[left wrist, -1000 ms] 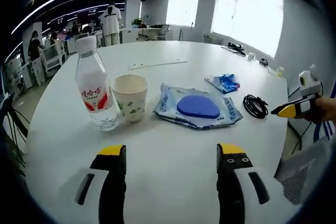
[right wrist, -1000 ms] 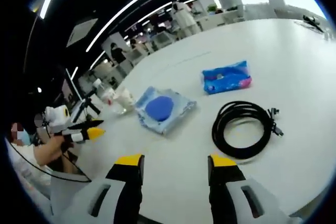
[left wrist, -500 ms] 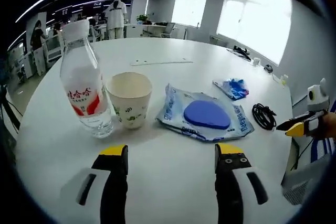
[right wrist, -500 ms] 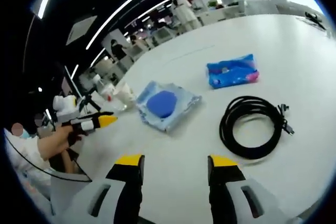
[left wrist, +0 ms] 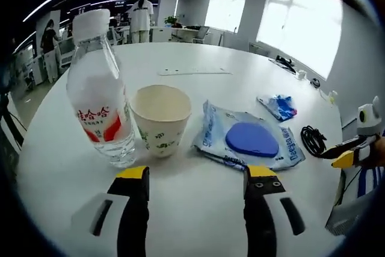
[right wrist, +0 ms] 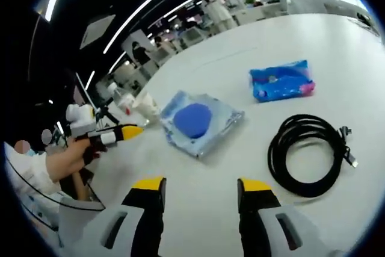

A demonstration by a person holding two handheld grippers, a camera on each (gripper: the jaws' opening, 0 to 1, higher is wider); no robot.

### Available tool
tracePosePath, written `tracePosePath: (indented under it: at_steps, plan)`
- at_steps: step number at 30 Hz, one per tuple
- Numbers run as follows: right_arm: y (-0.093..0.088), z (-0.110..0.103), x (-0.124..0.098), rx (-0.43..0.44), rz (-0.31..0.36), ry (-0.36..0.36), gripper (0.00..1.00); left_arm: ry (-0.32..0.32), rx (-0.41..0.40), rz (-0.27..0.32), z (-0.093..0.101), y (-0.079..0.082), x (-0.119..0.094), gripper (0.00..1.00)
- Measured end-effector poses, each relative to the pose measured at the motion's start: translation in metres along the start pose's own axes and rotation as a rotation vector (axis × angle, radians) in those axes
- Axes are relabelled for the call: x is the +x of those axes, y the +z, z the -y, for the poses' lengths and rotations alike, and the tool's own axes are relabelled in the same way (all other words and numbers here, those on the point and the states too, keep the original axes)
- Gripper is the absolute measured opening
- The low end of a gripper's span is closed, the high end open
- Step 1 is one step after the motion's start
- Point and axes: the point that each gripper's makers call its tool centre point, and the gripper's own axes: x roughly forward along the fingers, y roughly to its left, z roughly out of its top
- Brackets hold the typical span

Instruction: Arrange the tabletop items into an orderly group along one side of the table until the central work area is clear of visible clutter.

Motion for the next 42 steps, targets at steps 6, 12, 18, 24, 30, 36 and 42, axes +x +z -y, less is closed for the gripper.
tracePosePath:
  at_steps: [6, 12, 18, 24, 30, 36, 42]
  plan:
    - [0.007, -0.003, 0.012, 0.047, 0.008, 0.018, 0.46, -0.032, -0.038, 0.008, 0.011, 0.005, 0.017, 0.56]
    - [0.013, -0.005, 0.029, 0.112, 0.025, 0.032, 0.43, -0.023, -0.075, -0.001, 0.020, 0.001, 0.031, 0.52]
    - [0.010, -0.011, 0.041, 0.164, 0.020, 0.045, 0.39, 0.007, -0.121, 0.024, 0.017, 0.004, 0.040, 0.46]
    - [0.014, -0.007, 0.049, 0.217, 0.037, 0.032, 0.35, 0.028, -0.202, 0.048, 0.011, 0.008, 0.052, 0.40]
    - [0.018, 0.003, 0.058, 0.254, 0.050, 0.017, 0.29, 0.055, -0.222, 0.042, 0.009, 0.004, 0.059, 0.32]
    - [0.019, 0.002, 0.065, 0.235, 0.042, 0.034, 0.16, 0.093, -0.246, 0.032, 0.004, 0.002, 0.063, 0.15]
    - [0.015, 0.004, 0.070, 0.186, 0.014, 0.030, 0.02, 0.097, -0.263, 0.026, 0.001, 0.003, 0.065, 0.07]
